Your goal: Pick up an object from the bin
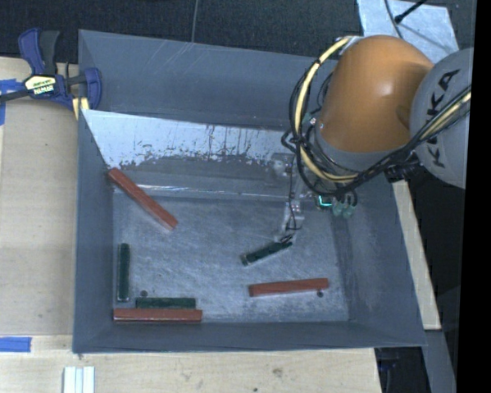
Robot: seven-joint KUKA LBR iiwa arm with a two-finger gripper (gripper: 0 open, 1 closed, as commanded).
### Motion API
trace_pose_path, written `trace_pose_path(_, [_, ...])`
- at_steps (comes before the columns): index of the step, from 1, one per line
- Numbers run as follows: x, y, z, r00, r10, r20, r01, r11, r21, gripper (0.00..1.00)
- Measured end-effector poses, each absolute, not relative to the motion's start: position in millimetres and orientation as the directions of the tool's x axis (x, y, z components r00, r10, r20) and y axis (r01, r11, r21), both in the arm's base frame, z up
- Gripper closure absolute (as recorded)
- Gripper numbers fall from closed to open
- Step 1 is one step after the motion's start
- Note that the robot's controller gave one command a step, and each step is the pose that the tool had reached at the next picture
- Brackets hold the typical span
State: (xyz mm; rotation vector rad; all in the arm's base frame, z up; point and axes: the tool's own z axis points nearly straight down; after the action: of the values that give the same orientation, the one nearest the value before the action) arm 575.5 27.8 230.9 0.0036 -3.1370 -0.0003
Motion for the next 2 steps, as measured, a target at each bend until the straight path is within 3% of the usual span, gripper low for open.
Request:
trace_pose_path(1, [541.9, -39.5, 67.1, -1.0, 0.0, 0.006, 0.0, 1.0, 0.0, 0.0])
trace_pose_path(2, [546.2, -38.5, 72.0, -1.0, -0.001, -0.008, -0.001, 1.0, 0.0, 1.0])
